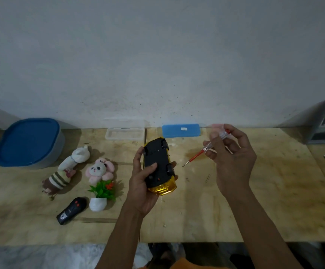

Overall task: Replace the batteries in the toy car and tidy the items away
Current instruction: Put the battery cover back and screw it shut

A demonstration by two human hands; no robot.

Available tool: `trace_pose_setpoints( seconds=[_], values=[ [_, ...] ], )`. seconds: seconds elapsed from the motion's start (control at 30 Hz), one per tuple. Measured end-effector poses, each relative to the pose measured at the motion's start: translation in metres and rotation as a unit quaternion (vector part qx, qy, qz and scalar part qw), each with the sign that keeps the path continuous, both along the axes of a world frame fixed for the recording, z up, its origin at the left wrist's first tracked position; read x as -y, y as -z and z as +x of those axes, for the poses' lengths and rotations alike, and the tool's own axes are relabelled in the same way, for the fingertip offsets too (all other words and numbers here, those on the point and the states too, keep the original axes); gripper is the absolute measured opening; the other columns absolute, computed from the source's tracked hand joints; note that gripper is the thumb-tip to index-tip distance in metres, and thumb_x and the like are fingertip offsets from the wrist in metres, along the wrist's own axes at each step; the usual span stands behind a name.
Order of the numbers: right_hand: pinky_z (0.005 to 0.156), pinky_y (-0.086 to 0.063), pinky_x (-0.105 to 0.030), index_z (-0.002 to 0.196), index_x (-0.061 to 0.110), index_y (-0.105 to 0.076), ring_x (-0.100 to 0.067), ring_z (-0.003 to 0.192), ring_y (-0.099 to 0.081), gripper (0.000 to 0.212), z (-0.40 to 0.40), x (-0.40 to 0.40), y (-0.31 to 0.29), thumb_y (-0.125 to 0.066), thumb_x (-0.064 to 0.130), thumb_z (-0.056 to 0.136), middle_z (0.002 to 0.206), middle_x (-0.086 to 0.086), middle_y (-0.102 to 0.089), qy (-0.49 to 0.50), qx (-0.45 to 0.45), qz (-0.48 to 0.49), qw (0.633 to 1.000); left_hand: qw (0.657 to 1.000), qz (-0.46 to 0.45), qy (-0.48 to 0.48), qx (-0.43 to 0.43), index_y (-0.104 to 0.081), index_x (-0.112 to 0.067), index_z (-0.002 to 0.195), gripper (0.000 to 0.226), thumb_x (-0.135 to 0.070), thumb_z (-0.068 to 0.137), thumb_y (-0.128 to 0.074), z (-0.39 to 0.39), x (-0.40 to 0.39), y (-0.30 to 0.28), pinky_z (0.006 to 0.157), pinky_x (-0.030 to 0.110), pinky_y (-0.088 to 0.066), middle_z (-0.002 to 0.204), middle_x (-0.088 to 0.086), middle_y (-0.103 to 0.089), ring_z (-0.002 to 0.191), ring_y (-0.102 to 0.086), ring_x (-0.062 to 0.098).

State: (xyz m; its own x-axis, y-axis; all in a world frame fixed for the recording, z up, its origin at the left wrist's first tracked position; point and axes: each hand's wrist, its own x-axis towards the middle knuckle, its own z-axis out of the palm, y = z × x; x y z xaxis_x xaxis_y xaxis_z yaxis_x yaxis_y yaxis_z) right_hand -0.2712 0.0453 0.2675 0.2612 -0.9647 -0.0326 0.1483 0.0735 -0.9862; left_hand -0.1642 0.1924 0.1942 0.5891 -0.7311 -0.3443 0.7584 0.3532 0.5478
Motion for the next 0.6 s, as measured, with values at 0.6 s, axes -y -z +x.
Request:
trace_pose_setpoints(
  seconds=[0.6],
  values=[
    [0.06, -0.058, -0.032, 0.114, 0.017, -0.066, -0.018, 0.065, -0.067, 0.024, -0.029, 0.054, 0.094, -0.07, 0.011, 0.091, 0.079, -0.013, -0.068, -0.042, -0.062, 0.158, 0.985, 0.867, 0.371, 0.075, 0.323, -0.02, -0.07, 0.143, 0.077, -0.045, 0.09, -0.071, 0.008, 0.037, 0.037, 0.112, 0.054, -0.041, 0.156, -0.006, -0.036, 0.137, -0.045, 0.022]
  ],
)
